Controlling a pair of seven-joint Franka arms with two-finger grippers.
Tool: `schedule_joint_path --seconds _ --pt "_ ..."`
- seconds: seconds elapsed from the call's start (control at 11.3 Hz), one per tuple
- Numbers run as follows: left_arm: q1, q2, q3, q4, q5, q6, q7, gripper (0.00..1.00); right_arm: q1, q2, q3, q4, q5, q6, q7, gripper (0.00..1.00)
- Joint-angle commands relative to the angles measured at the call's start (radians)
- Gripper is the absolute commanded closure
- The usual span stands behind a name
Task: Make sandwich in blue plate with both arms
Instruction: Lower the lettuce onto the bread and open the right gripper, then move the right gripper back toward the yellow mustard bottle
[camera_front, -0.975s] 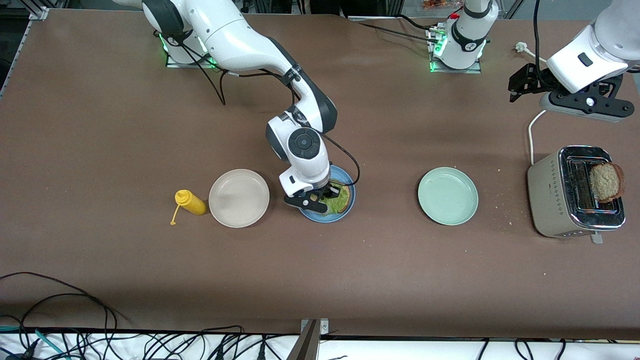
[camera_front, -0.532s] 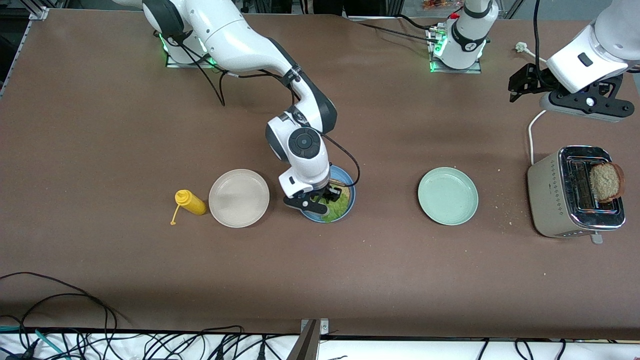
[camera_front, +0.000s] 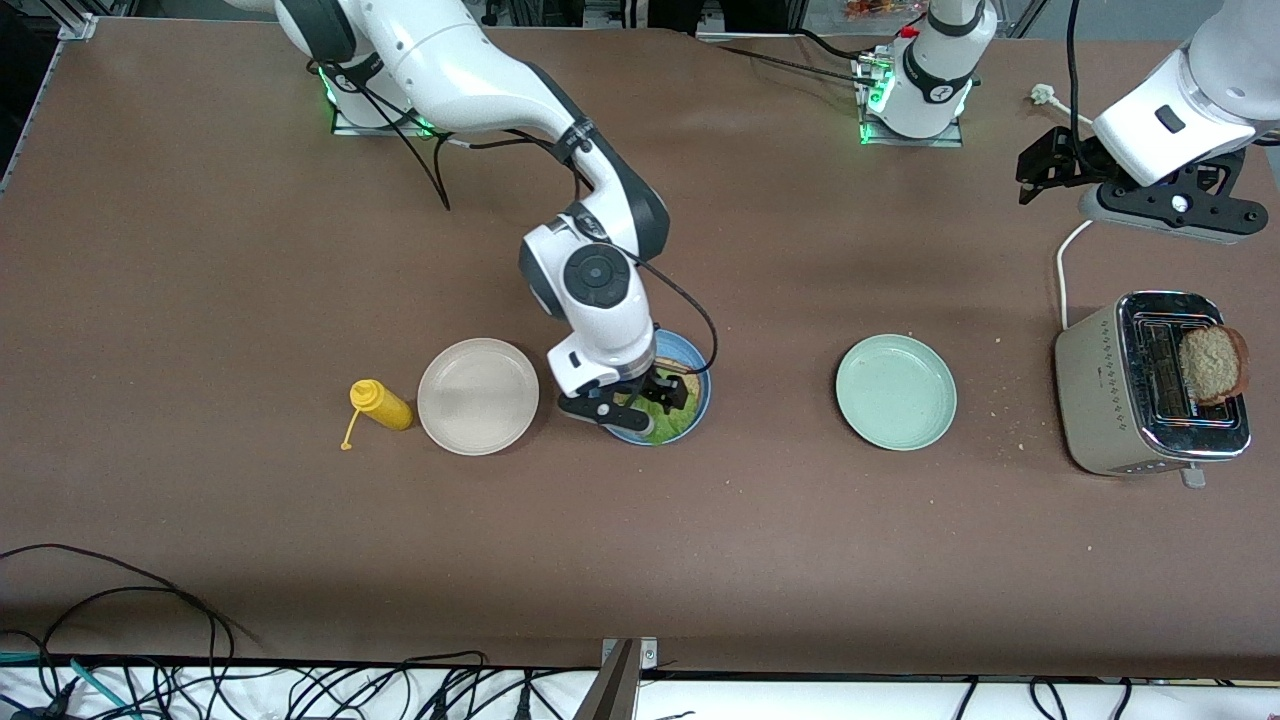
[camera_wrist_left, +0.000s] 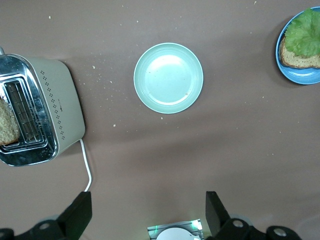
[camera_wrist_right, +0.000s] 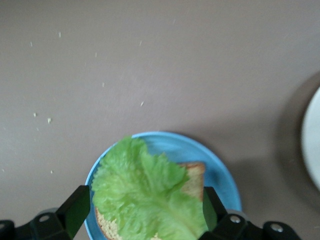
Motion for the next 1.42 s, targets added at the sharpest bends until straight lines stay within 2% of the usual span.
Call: schedule_joint_path --seconds 0.0,0.27,0.53,0.71,1.06,1.33 --pt "-0.002 -0.005 0.0 0.002 -0.008 -0.007 0.001 0.0 -0.139 -0.248 0.087 -0.254 -0.005 -0.04 -0.203 0.0" --pt "0.0 0.028 0.002 0.018 -0.008 -0.001 -0.003 0.0 -0.294 -0.396 0.139 -0.346 -0.007 -0.196 -0.502 0.0" --pt "0.0 0.074 0.002 0.043 -0.009 0.009 -0.006 0.0 -0.502 -0.511 0.222 -0.446 -0.007 -0.279 -0.916 0.0" --pt "0.0 0.091 0.003 0.065 -0.009 0.011 -0.004 0.0 -0.596 -0.571 0.228 -0.521 -0.005 -0.29 -1.163 0.0" --pt "-0.002 0.096 0.003 0.066 -0.008 0.014 -0.004 0.0 -0.749 -0.573 0.228 -0.544 0.01 -0.334 -1.654 0.0" --pt "0.0 0.096 0.003 0.065 -0.008 0.014 -0.004 0.0 -0.865 -0.502 0.228 -0.544 0.117 -0.333 -1.967 0.0"
